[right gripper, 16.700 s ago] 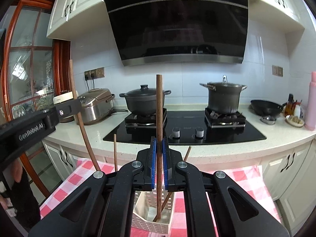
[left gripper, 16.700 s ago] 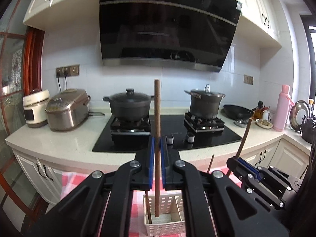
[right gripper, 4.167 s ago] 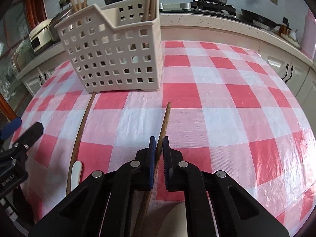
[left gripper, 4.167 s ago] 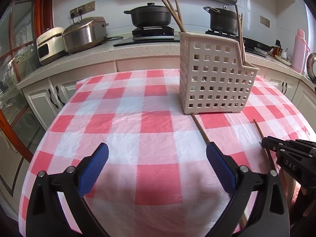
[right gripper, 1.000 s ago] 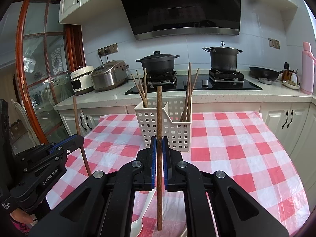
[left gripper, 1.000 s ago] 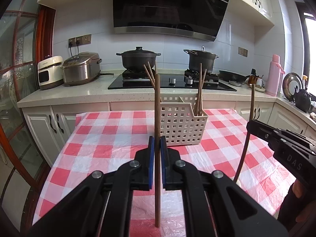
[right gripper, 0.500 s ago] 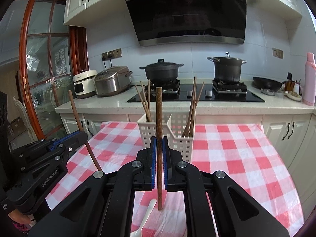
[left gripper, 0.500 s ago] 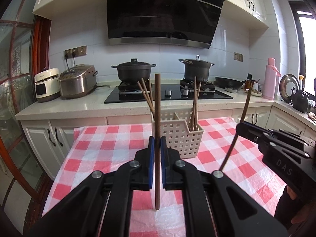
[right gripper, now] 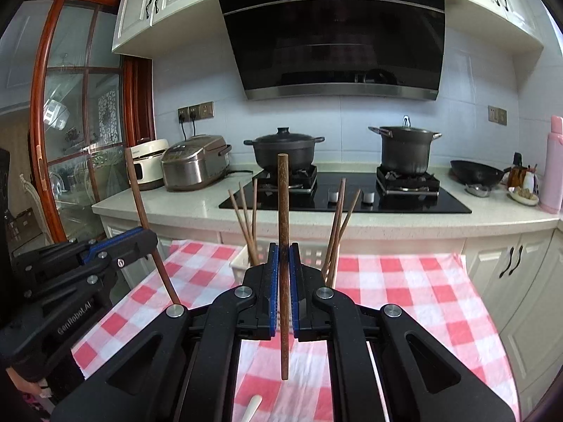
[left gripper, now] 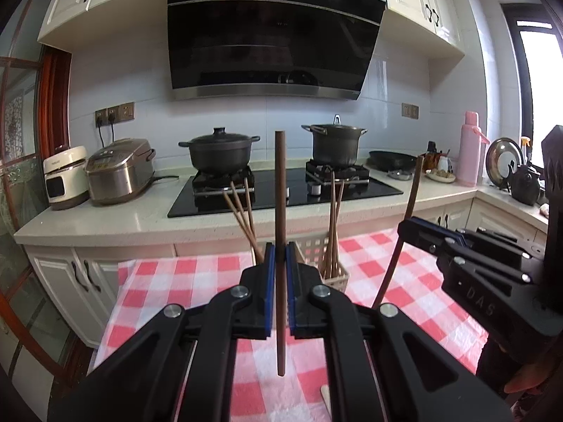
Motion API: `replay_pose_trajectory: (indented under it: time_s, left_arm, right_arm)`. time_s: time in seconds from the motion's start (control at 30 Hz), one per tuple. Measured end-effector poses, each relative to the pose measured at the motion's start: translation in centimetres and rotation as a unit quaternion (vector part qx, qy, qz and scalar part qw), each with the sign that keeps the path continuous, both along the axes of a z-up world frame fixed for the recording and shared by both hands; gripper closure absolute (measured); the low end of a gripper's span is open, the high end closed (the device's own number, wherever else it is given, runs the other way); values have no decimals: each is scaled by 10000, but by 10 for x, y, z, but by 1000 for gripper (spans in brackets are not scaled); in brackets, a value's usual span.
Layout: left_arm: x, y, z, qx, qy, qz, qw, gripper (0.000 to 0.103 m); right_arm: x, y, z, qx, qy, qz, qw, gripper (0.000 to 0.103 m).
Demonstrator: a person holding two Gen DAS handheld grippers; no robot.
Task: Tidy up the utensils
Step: 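Lift both chopsticks upright and carry them over the white caddy, then lower the chopsticks into the caddy and open both grippers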
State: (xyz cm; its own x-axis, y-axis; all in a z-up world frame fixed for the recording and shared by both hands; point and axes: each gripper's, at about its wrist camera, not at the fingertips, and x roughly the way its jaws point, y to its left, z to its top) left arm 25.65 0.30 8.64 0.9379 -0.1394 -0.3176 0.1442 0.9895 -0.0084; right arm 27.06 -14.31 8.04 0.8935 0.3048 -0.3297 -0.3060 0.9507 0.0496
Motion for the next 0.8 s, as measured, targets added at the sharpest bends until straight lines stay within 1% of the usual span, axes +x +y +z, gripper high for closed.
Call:
replay_pose_trajectory:
  time_s: [0.23, 0.43, 0.53, 0.7, 0.8]
  left_arm:
    - [29, 2, 31, -112, -40, -54, 9999, 97]
    - [57, 2, 67, -319, -79, -159, 9993, 97]
    - [70, 0, 83, -340, -160, -151, 9992, 97]
    - [92, -5, 99, -268, -323, -44, 9991, 97]
    - [107, -6, 101, -220, -367, 47, 9991, 97]
  right_arm:
    - [23, -7, 23, 43, -79, -39, 10000, 97]
    - [49, -12, 46, 189, -118, -29, 9997, 97]
    - [62, -11, 56, 195, -155, -74, 9997, 97]
    - [80, -7, 64, 155, -279, -115, 9994, 97]
    - [91, -4, 63, 155, -287, -132, 9994, 97]
